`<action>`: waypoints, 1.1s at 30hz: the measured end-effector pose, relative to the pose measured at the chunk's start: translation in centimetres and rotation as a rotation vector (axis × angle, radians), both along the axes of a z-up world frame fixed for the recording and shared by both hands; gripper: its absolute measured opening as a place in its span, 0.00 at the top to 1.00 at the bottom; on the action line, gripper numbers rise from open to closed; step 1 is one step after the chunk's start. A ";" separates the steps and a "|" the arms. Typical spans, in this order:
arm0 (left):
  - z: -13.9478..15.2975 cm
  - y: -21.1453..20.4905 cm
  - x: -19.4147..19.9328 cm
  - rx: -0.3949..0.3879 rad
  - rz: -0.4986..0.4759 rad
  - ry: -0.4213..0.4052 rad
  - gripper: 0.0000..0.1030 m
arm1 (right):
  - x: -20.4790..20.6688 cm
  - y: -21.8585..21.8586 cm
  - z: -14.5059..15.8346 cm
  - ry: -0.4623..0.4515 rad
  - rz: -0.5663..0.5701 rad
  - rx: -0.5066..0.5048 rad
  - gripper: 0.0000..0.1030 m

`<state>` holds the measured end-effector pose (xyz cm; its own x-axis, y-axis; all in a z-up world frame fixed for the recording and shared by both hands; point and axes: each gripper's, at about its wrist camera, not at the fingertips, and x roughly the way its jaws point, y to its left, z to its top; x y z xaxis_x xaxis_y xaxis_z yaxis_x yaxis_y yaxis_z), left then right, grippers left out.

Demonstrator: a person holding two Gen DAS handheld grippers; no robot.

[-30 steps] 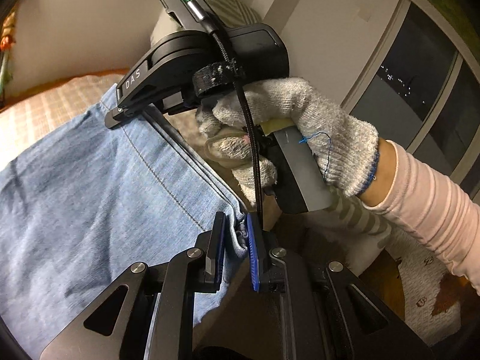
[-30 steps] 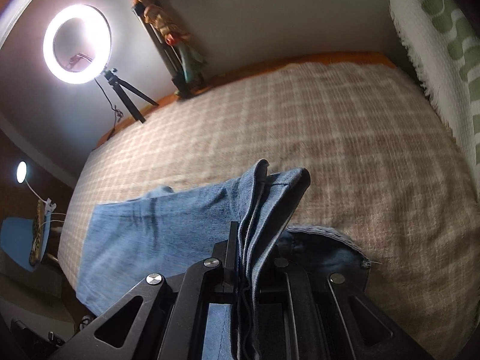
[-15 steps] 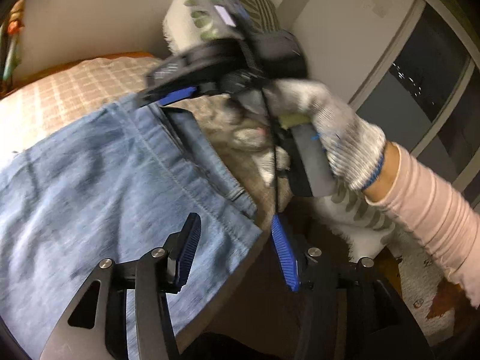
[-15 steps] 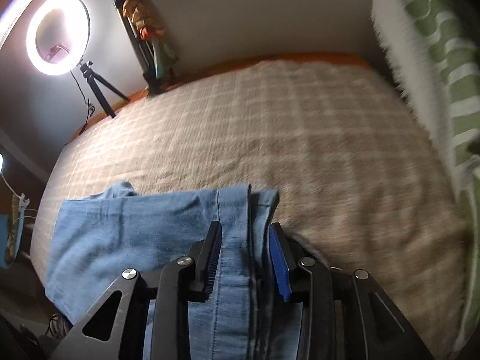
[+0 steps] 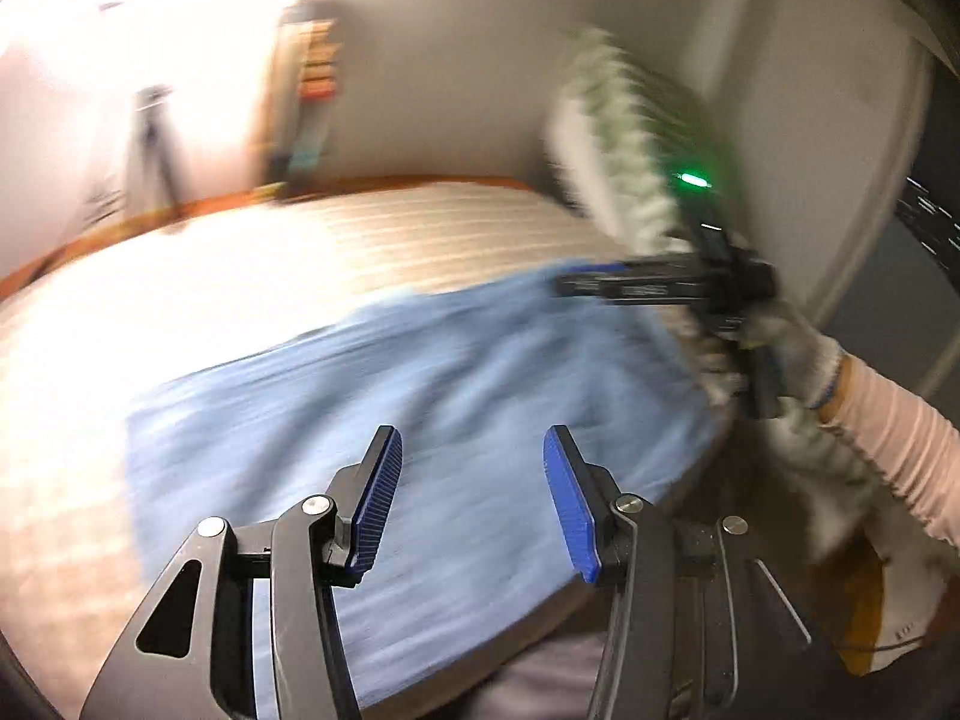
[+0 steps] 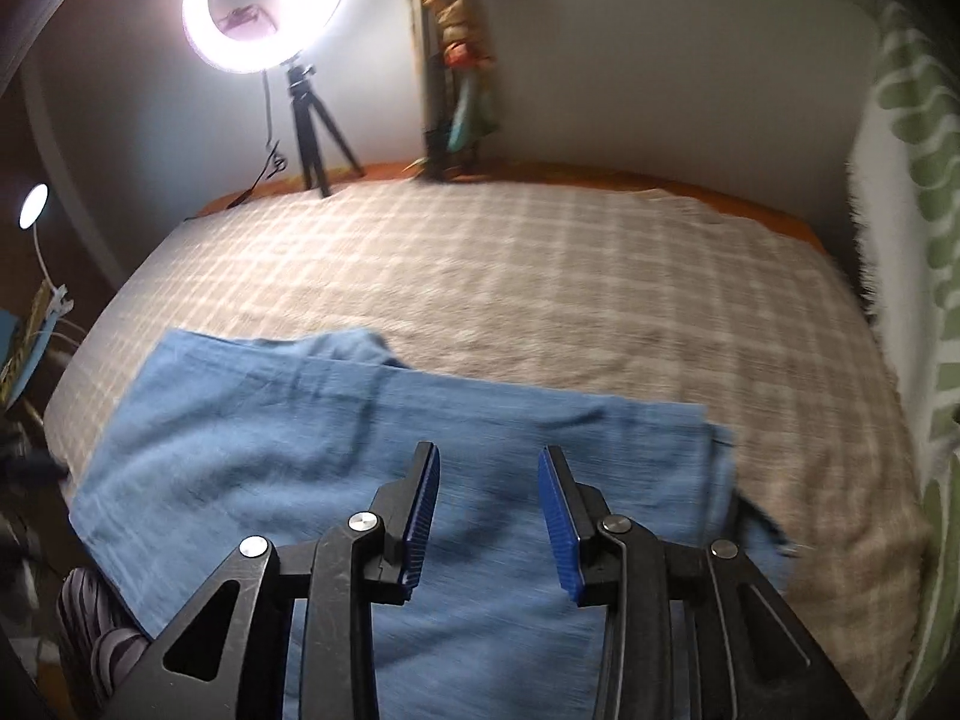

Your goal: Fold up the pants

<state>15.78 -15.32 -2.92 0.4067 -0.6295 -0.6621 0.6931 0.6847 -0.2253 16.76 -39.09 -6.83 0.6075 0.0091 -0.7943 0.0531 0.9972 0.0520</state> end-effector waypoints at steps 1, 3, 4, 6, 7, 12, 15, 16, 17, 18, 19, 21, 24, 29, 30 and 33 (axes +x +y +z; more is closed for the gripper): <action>-0.4 2.3 0.5 0.020 0.060 -0.005 0.54 | 0.3 0.5 -0.3 0.002 0.005 0.006 0.66; -0.9 4.6 0.9 0.066 0.127 -0.031 0.54 | 0.9 1.4 -0.8 0.007 0.016 0.010 0.65; -1.5 5.8 0.9 0.092 0.156 -0.042 0.54 | 1.2 1.9 -1.1 0.011 0.020 0.010 0.65; -2.8 7.1 0.8 0.124 0.192 -0.040 0.54 | 1.5 2.5 -1.3 0.017 0.027 0.008 0.65; -3.7 7.7 0.8 0.138 0.212 -0.033 0.54 | 1.7 2.8 -1.6 0.022 0.030 0.005 0.65; -6.9 7.6 -0.5 0.226 0.210 -0.057 0.54 | 2.8 3.8 -3.0 0.048 0.029 -0.025 0.58; -8.3 7.6 -0.9 0.298 0.215 -0.083 0.53 | 3.5 3.8 -3.9 0.066 0.026 -0.041 0.57; -8.9 8.0 -0.9 0.287 0.222 -0.071 0.50 | 3.7 3.7 -4.2 0.070 0.025 -0.040 0.57; -9.2 9.0 -0.8 0.254 0.227 -0.067 0.50 | 3.8 3.7 -4.4 0.074 0.024 -0.039 0.57; -9.4 9.7 -0.8 0.222 0.238 -0.054 0.49 | 4.0 3.6 -4.6 0.077 0.025 -0.038 0.57; -9.4 10.0 -0.8 0.209 0.246 -0.050 0.45 | 4.1 3.6 -4.8 0.081 0.027 -0.039 0.57; -9.5 10.8 -1.1 0.187 0.259 -0.046 0.45 | 4.3 3.7 -5.1 0.096 0.039 -0.052 0.56; -9.3 11.7 -1.6 0.158 0.283 -0.013 0.45 | 4.4 4.4 -4.7 0.117 0.036 -0.093 0.55; -9.3 12.9 -1.6 0.037 0.312 0.096 0.48 | 4.6 7.0 -2.1 0.084 0.055 -0.016 0.50; -9.3 13.2 -1.6 0.020 0.313 0.107 0.48 | 4.7 7.8 -1.6 0.082 0.065 0.002 0.47; -9.4 13.5 -1.7 -0.008 0.318 0.116 0.48 | 5.5 11.5 -0.3 0.087 0.130 0.067 0.41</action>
